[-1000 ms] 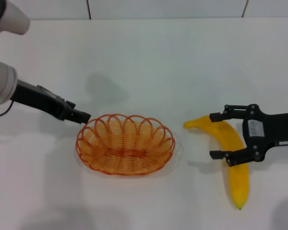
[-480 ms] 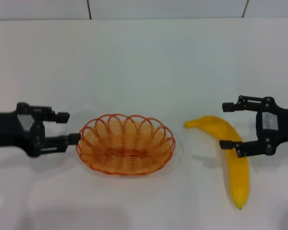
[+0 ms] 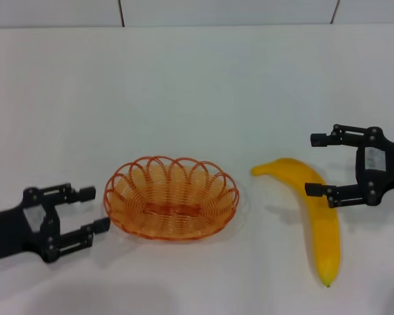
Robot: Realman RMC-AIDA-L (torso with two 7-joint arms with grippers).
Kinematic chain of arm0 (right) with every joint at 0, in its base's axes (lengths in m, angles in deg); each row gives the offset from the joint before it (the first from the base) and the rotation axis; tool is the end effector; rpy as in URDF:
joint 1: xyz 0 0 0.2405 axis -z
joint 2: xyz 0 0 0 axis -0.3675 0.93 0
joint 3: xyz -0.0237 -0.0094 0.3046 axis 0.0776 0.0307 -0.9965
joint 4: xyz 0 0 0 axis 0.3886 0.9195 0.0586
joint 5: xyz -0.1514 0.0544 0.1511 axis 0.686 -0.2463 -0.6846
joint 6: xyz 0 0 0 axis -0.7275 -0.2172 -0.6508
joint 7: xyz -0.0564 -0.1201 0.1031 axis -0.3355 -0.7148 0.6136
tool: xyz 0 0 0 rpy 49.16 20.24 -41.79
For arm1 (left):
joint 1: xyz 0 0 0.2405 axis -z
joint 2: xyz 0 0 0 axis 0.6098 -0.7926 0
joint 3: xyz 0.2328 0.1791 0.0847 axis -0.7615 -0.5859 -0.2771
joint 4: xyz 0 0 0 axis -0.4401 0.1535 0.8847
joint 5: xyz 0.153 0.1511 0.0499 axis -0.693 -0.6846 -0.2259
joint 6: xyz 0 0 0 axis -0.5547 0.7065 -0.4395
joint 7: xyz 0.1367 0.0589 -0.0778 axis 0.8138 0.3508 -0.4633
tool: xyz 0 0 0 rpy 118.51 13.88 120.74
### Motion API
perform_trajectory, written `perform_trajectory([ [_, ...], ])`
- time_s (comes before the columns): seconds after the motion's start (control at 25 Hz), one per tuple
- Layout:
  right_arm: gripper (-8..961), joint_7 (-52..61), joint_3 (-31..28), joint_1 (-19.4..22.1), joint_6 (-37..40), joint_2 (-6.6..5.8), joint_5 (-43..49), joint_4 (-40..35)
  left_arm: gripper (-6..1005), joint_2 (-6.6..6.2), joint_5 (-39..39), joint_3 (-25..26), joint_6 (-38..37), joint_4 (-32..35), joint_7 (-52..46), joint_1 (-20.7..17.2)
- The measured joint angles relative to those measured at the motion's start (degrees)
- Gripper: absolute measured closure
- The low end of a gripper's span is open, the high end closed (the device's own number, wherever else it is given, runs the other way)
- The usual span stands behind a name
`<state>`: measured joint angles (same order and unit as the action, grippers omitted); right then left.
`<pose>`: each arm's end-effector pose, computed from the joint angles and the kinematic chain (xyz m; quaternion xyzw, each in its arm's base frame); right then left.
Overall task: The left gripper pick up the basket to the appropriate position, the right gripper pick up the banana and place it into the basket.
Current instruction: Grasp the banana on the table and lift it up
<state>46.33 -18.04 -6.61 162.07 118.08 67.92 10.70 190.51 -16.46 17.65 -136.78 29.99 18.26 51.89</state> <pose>0.3455 0.3298 -0.0031 -0.9655 0.0706 0.2089 0.1386 -0.3659 0.2803 -0.0377 -0.9503 -0.1298 -0.2226 0.1749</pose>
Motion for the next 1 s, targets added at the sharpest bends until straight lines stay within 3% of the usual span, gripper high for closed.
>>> perform_trajectory([
  [0.32,64,5.0,-3.2,0.1,1.5,0.00,-0.2,-2.7,395,-0.04,-4.2,6.7,0.3,-3.8,3.3,0.1],
  [0.4,64,9.3,-4.4,0.4,3.2,0.53,-0.2,-7.6,395,-0.06,-4.1,7.3,0.3,-3.9,3.3,0.3],
  [0.48,64,17.4,-5.0,0.7,5.3,2.19,-0.2,-17.8,395,-0.06,-4.1,7.9,0.3,-3.9,3.4,0.7],
  [0.52,64,17.4,-5.0,0.7,5.3,2.19,-0.2,-17.8,395,-0.06,-4.1,8.2,0.3,-4.0,3.4,0.8],
  [0.6,64,23.4,-4.0,0.7,6.5,2.99,-0.2,-24.7,396,-0.06,-4.1,8.3,0.3,-4.0,3.4,1.0],
  [0.8,64,38.2,4.1,1.0,8.0,3.11,1.5,-36.0,396,-0.06,-3.9,9.4,0.2,-4.0,3.5,1.4],
  [1.0,65,43.6,15.8,2.6,8.0,3.28,2.4,-43.9,396,-0.06,-4.0,10.6,-0.1,-4.1,3.6,1.2],
])
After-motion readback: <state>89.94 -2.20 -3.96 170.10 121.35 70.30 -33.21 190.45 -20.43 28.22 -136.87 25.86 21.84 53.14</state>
